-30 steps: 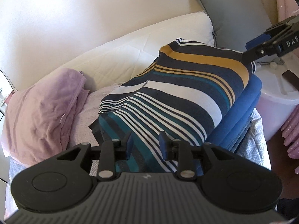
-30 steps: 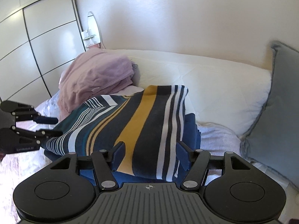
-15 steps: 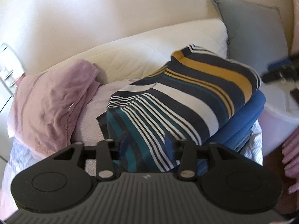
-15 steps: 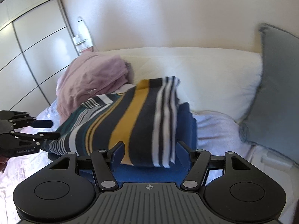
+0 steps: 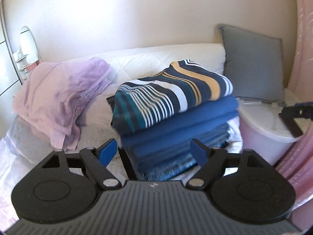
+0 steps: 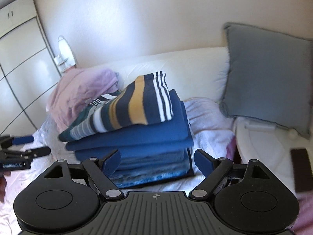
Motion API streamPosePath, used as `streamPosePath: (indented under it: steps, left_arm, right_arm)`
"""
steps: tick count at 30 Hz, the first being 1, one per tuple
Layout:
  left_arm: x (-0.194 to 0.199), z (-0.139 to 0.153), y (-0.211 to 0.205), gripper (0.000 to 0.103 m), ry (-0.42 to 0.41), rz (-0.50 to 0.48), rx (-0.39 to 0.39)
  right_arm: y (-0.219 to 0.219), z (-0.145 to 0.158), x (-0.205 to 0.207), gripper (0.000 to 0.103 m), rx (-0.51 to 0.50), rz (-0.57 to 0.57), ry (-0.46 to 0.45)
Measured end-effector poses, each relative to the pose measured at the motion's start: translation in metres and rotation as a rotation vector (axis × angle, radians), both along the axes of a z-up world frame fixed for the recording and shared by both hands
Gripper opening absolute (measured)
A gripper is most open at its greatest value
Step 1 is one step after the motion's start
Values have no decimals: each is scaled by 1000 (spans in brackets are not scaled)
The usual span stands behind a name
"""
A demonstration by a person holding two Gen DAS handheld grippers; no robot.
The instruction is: Fold clothes
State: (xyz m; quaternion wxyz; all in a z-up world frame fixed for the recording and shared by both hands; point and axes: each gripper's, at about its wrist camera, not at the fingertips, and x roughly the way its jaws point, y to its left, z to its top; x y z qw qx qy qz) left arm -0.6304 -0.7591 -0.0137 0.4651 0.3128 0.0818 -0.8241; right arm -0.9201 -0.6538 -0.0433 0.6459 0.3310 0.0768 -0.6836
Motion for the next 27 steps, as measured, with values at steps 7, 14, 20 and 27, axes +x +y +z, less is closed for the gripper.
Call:
streamPosePath:
  steps: [7,14,20,27]
  left_arm:
    - [44,17,82,84,23,16,-30]
    - [55,26,121,88,22,72,-4]
    - [44,29,137,88,25,111,16]
    - [18,32,149,88,-3,143,37]
  right_arm:
    - [93,20,84,86,14,-22,12]
    - [132,38,120,86,34,5,57]
    - [134,50,116,87,40,15,93]
    - [136,64,102,87,51,46,124]
